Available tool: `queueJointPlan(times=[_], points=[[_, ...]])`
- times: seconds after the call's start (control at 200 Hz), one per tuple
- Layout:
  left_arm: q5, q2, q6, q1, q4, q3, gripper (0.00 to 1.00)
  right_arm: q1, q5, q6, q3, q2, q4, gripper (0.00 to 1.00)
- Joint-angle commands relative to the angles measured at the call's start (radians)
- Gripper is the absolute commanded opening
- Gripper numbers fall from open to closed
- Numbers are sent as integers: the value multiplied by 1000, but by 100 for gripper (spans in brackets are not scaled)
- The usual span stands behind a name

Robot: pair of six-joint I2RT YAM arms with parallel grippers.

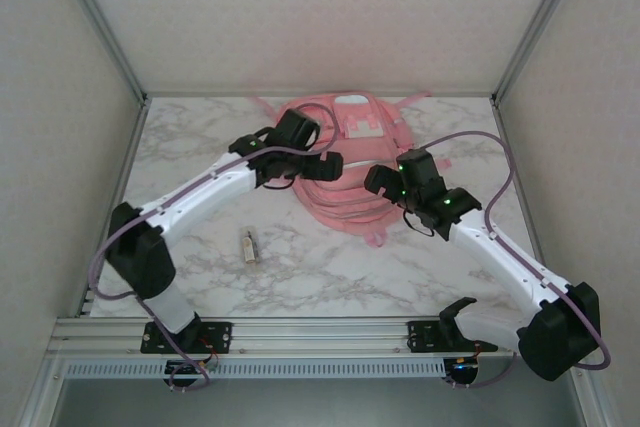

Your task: Pack the student bag

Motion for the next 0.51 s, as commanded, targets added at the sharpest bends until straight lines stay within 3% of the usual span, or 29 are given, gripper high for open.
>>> queueJointPlan(times=[0.0,0.24,0.501], points=[[-103,-83,-114,32,-93,-122,100,0,-14,-46,7,25,35,99],[-217,-279,-263,68,-161,-418,100,1,-66,-20,2,99,108,99],[-163,-317,-314,125,-78,-607,100,2,-119,20,-7,136,146,99]])
